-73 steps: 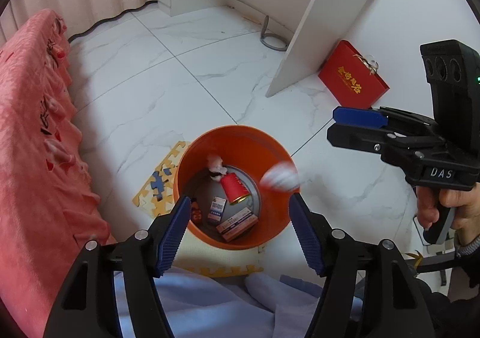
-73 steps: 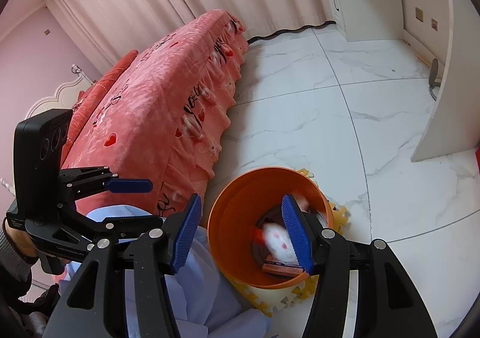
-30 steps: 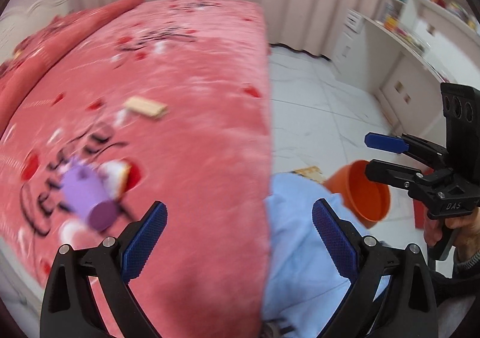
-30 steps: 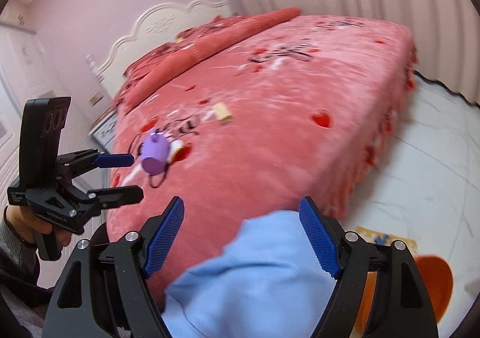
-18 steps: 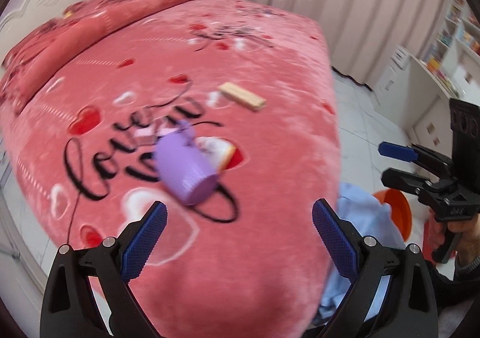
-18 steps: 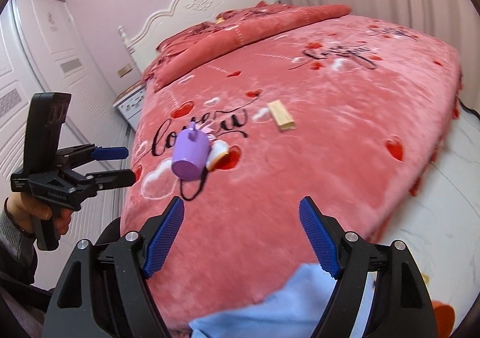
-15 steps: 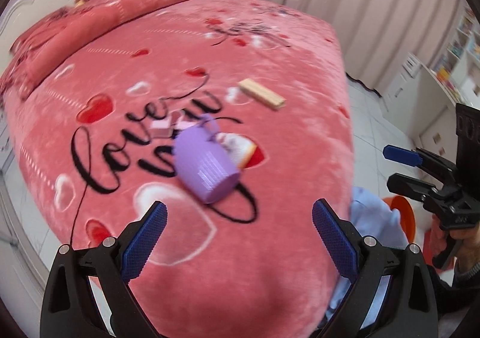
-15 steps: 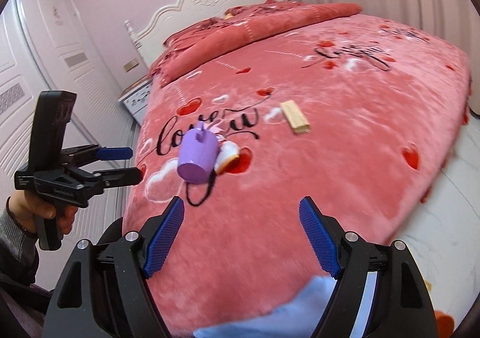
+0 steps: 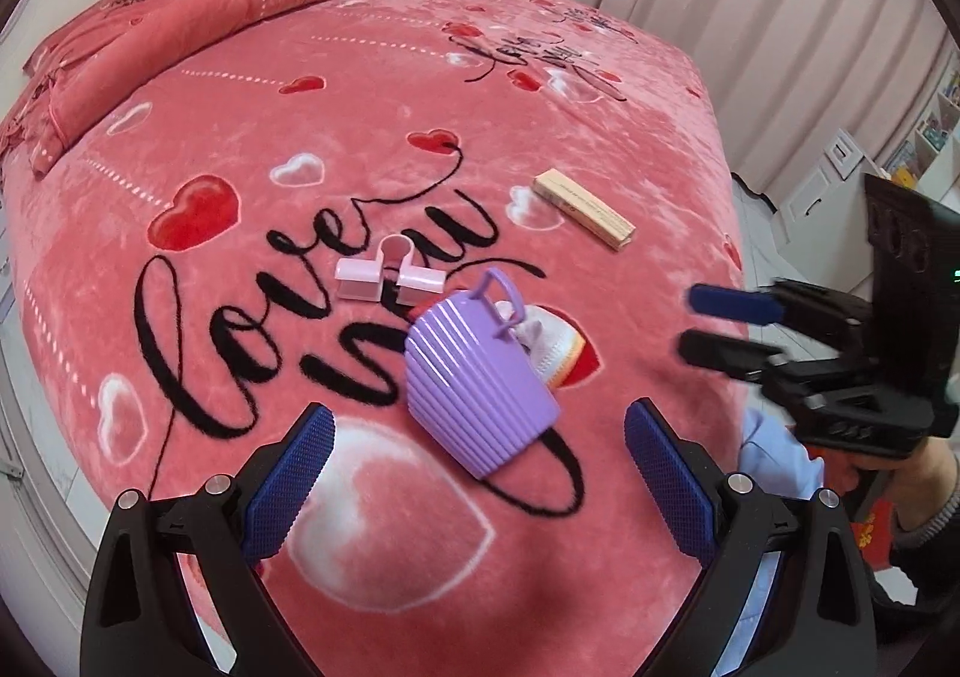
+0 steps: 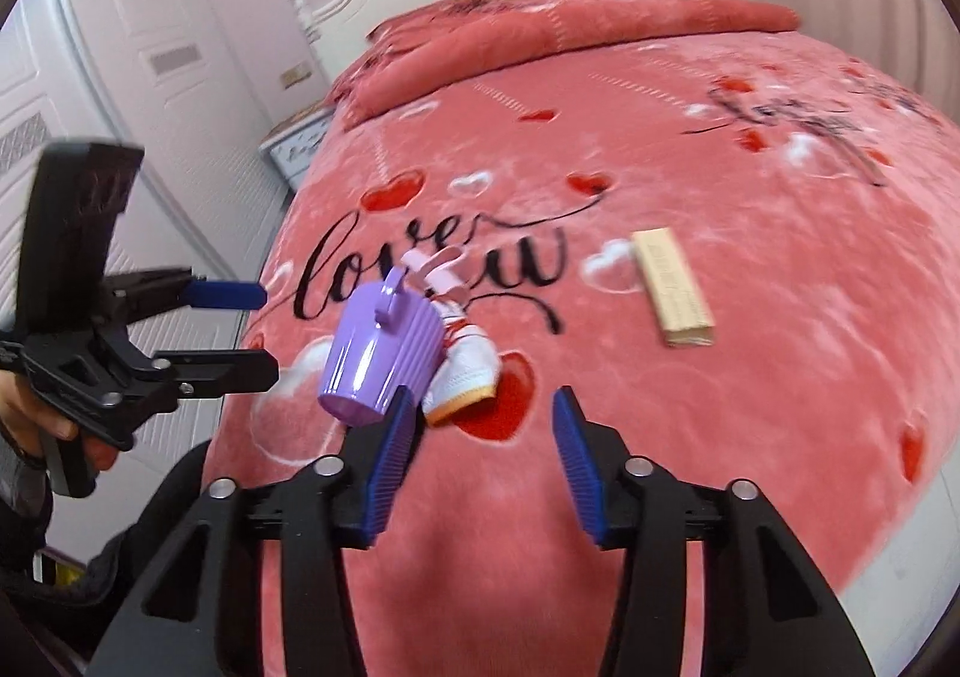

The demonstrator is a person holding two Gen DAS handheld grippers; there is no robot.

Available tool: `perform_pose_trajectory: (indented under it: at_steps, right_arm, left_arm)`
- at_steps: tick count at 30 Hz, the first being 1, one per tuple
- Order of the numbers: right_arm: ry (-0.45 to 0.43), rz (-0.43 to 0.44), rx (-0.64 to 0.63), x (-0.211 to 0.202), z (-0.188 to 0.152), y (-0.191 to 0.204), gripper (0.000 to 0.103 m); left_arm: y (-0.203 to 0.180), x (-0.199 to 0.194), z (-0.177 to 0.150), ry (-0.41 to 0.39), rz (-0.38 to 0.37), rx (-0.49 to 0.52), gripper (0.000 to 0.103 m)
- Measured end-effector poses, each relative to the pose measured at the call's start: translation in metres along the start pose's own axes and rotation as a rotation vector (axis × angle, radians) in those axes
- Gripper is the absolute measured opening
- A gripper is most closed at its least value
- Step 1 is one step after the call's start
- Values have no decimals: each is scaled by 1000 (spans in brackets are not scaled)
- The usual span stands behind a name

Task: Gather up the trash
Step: 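Grasp the white-red doll with the right tool while the left grasps the wooden stick box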

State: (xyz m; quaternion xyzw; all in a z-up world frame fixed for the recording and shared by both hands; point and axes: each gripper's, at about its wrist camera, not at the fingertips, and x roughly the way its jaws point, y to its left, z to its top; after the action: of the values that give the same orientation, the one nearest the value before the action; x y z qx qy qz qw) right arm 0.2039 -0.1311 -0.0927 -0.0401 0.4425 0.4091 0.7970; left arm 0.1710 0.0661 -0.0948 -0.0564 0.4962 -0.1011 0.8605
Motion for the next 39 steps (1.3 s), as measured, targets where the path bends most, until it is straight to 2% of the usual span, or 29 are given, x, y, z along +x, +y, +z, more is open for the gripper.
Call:
perform_pose_trajectory:
  at_steps: [8, 11, 12, 14, 18, 22, 26, 28, 33, 34, 36, 38, 39]
  right_arm:
    - [72, 36, 8, 69, 12, -4, 45]
    - [109, 45, 7, 89, 13, -4, 35]
    - [118, 47, 5, 93, 11, -4, 27]
    - [113, 51, 3, 95, 8, -5, 24]
    - [45, 32, 23, 67, 7, -13, 20]
    - [-25, -7, 92, 21, -1, -40, 20]
    - [-81, -76, 139, -29, -15, -73, 20]
    - [-104, -108, 162, -53, -24, -89, 20]
    - [-136, -133, 201, -85, -42, -118, 20]
    - [-140, -134, 205, -88, -44, -121, 20]
    - [-148, -131, 216, -95, -49, -130, 20]
    - [-152, -124, 230, -99, -54, -138, 20]
    - [-155, -122, 236, -102, -56, -140, 20]
  left_arm:
    - [18, 10, 0, 31, -1, -8, 96]
    - [20, 14, 2, 41, 1, -4, 96]
    - [20, 15, 2, 43, 3, -1, 96]
    - [18, 16, 5, 45, 4, 5, 96]
    - [2, 16, 13, 40, 1, 34, 96]
    - [-30, 22, 31, 30, -20, 95, 96]
    - [-66, 42, 56, 20, -56, 119, 96]
    - [-85, 58, 71, 15, -52, 116, 96]
    - [-105, 104, 103, 22, -14, -3, 96]
    - [-107, 116, 108, 36, 23, -37, 96]
    - [-110, 133, 117, 30, 34, -81, 96]
    - [-108, 148, 120, 50, 94, -106, 96]
    - [-107, 154, 121, 57, 100, -119, 95]
